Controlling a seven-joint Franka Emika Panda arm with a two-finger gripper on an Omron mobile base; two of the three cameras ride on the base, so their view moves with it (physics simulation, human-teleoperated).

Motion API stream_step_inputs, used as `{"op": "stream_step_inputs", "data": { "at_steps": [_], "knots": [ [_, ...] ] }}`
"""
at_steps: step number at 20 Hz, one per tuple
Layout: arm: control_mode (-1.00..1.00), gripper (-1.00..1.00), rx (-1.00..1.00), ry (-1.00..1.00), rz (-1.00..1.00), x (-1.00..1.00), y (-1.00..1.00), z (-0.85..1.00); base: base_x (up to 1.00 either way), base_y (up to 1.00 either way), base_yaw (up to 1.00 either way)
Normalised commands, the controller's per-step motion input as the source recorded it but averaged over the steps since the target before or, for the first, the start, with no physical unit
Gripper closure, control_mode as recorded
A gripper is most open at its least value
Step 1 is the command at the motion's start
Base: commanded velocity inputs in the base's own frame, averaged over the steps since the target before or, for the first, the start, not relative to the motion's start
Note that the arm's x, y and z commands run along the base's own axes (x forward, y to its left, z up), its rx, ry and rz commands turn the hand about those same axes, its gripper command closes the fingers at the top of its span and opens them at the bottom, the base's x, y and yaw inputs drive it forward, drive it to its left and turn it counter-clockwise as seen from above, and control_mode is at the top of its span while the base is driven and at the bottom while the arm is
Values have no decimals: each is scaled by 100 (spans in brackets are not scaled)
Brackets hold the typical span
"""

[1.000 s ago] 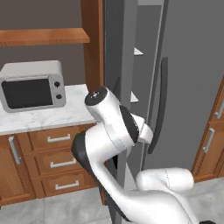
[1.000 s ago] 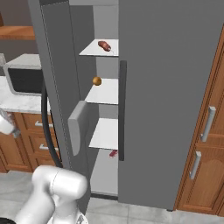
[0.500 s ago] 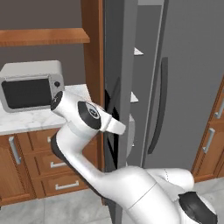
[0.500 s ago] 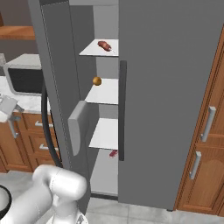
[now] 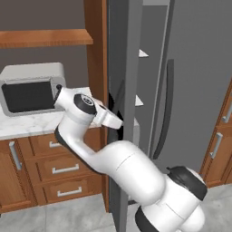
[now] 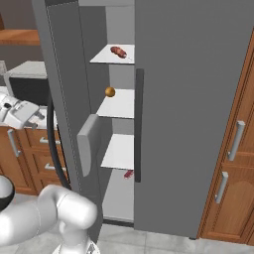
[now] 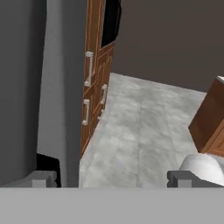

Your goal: Store the kebab skewer in the freezer for long-term storage. Close the freezer door after placing the cooked food.

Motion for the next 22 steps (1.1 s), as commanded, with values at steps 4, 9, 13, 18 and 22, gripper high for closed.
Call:
{"op": "stream_step_inputs", "data": {
  "at_steps": [4, 9, 13, 18, 22],
  "knots": [
    [-100, -100, -2, 0, -9, 52, 0, 0, 0, 0, 0],
    [-100, -100, 0, 0, -1, 46, 0, 0, 0, 0, 0],
    [-100, -100, 0, 0, 0, 45, 0, -1, 0, 0, 0],
    [-100, -100, 0, 0, 2, 52, -11, -11, 0, 0, 0],
    [-100, -100, 0, 0, 10, 14, -30, 0, 0, 0, 0]
  ]
}}
